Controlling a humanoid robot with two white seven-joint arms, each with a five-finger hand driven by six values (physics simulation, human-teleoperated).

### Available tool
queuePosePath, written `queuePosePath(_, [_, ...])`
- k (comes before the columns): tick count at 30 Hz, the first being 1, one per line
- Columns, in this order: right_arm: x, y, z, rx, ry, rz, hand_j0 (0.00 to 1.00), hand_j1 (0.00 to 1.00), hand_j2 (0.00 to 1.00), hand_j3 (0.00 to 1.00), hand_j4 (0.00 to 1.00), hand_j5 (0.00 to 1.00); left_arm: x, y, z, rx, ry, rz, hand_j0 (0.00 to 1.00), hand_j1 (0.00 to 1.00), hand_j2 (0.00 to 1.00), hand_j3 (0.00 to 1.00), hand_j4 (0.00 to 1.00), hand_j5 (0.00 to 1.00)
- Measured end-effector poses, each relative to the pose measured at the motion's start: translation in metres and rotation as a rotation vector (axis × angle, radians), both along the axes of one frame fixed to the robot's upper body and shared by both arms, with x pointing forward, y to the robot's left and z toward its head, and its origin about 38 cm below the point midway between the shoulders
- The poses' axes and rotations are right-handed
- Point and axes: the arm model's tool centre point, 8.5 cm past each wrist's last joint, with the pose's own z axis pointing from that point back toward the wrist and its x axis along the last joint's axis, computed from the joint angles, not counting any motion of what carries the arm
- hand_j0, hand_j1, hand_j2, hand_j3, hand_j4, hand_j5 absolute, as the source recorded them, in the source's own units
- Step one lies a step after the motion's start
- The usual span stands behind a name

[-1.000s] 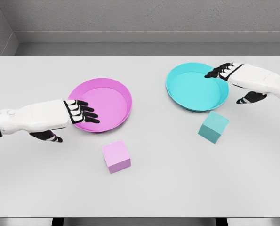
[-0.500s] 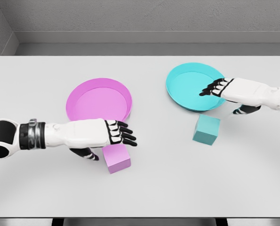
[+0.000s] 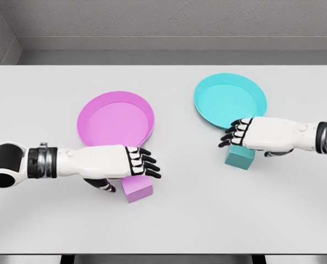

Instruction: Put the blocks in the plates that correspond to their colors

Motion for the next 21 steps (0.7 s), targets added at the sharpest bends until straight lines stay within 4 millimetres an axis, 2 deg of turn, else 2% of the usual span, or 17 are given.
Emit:
queuePosePath(14, [0.012,0.012,-0.03,0.018,0.04,-0.022,0.95,0.95,0.95,0.95,0.95,0.95,-0.005,-0.01,-0.01,0.023,0.0,-0.031,0.99,0.99,0.99,0.99,0.99,0.99])
queuePosePath(16, [0.011,0.015,-0.037,0.009,0.051,-0.018,0.95,0.95,0.95,0.95,0.95,0.95,-0.006,-0.011,-0.012,0.028,0.002,-0.035,0.92,0.92,0.92,0.92,0.92,0.92])
queuePosePath(17, [0.011,0.015,-0.039,0.006,0.055,-0.017,0.92,0.92,0.92,0.92,0.92,0.92,-0.006,-0.011,-0.012,0.029,0.002,-0.037,0.85,0.85,0.85,0.85,0.85,0.85])
queuePosePath(19, [0.011,0.015,-0.042,0.002,0.06,-0.018,0.73,0.73,0.73,0.73,0.73,0.73,-0.007,-0.011,-0.013,0.032,0.003,-0.038,0.72,0.72,0.72,0.72,0.72,0.72])
queuePosePath(20, [0.011,0.015,-0.042,0.0,0.062,-0.018,0.54,0.54,0.54,0.54,0.54,0.54,-0.007,-0.011,-0.013,0.035,0.001,-0.039,0.63,0.63,0.63,0.63,0.63,0.63])
queuePosePath(21, [0.012,0.015,-0.042,-0.001,0.061,-0.019,0.47,0.47,0.47,0.47,0.47,0.47,-0.007,-0.011,-0.014,0.039,-0.002,-0.04,0.54,0.54,0.54,0.54,0.54,0.54])
